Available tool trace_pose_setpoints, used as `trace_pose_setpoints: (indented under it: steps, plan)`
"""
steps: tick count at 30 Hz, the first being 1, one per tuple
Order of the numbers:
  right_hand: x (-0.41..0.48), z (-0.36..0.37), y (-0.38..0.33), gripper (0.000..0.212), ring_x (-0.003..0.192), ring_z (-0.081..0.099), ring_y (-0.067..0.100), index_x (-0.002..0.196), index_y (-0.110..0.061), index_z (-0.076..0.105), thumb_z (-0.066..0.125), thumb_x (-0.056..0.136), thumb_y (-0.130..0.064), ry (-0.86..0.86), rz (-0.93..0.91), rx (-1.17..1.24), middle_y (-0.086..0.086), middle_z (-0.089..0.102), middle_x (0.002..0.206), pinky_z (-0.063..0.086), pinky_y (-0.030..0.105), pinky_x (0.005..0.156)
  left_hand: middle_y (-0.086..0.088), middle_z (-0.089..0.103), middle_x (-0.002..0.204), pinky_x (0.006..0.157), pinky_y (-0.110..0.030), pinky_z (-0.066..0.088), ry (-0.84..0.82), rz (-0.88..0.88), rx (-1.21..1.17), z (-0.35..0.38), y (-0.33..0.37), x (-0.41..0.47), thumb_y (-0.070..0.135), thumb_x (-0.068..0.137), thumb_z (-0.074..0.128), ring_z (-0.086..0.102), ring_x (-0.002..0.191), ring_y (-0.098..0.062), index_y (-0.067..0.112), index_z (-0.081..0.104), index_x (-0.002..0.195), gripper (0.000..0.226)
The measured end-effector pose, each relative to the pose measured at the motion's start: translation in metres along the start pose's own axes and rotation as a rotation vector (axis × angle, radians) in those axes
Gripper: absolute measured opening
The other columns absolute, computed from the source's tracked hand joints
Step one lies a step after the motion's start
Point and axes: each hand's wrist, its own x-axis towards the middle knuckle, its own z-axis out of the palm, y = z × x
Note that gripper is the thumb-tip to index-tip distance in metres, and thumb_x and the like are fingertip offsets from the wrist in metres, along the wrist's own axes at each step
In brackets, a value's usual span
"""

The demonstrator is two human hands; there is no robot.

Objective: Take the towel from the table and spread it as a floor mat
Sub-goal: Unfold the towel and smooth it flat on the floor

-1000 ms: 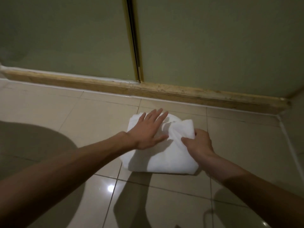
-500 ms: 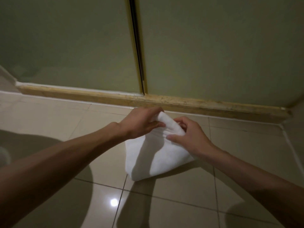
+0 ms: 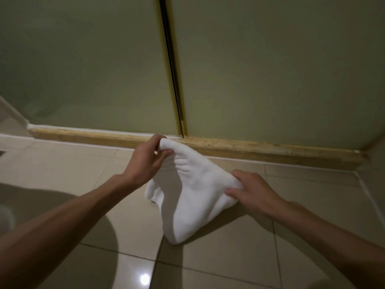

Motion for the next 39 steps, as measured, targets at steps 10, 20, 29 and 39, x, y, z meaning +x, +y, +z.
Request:
trace_pose_setpoints:
  steps: [10, 20, 29, 39]
  plan:
    - [0.005, -0.079, -0.036, 0.017, 0.082, 0.062, 0.027, 0.100, -0.023, 0.061, 0.057, 0.089, -0.035, 0.100, -0.295, -0.210, 0.001, 0.068, 0.086, 0.048, 0.039, 0.071, -0.005, 0.059, 0.084, 0.063, -0.026, 0.040, 0.153, -0.080, -0.079, -0.004, 0.001, -0.001, 0.025, 0.096, 0.053, 0.052, 0.074, -0.012, 0.008, 0.053, 0.094, 0.017]
    - [0.032, -0.093, -0.012, 0.012, 0.076, 0.056, 0.017, 0.083, -0.013, 0.064, 0.058, 0.092, -0.020, -0.212, -0.154, -0.130, 0.005, 0.064, 0.081, 0.039, 0.031, 0.068, 0.013, 0.058, 0.076, 0.057, -0.021, 0.039, -0.043, -0.210, -0.260, 0.022, 0.003, 0.007, 0.034, 0.095, 0.053, 0.052, 0.064, 0.004, 0.027, 0.054, 0.078, 0.018]
    - [0.061, -0.039, 0.042, 0.031, 0.109, 0.055, 0.025, 0.118, -0.017, 0.058, 0.054, 0.093, -0.035, -0.202, -0.041, -0.361, 0.006, 0.061, 0.120, 0.041, 0.031, 0.085, -0.005, 0.060, 0.080, 0.046, -0.027, 0.045, -0.181, -0.499, -0.284, 0.071, -0.034, -0.006, 0.031, 0.097, 0.051, 0.060, 0.067, -0.017, 0.015, 0.053, 0.086, 0.019]
    - [0.017, 0.049, 0.041, 0.066, 0.146, -0.001, 0.024, 0.150, -0.023, 0.009, 0.035, 0.096, -0.050, -0.351, -0.060, -0.524, 0.011, -0.002, 0.159, -0.002, 0.038, 0.117, -0.018, 0.062, 0.098, 0.073, -0.044, 0.047, -0.189, -0.570, -0.186, 0.085, -0.065, -0.018, 0.035, 0.090, 0.060, 0.058, 0.089, -0.029, 0.000, 0.053, 0.099, 0.037]
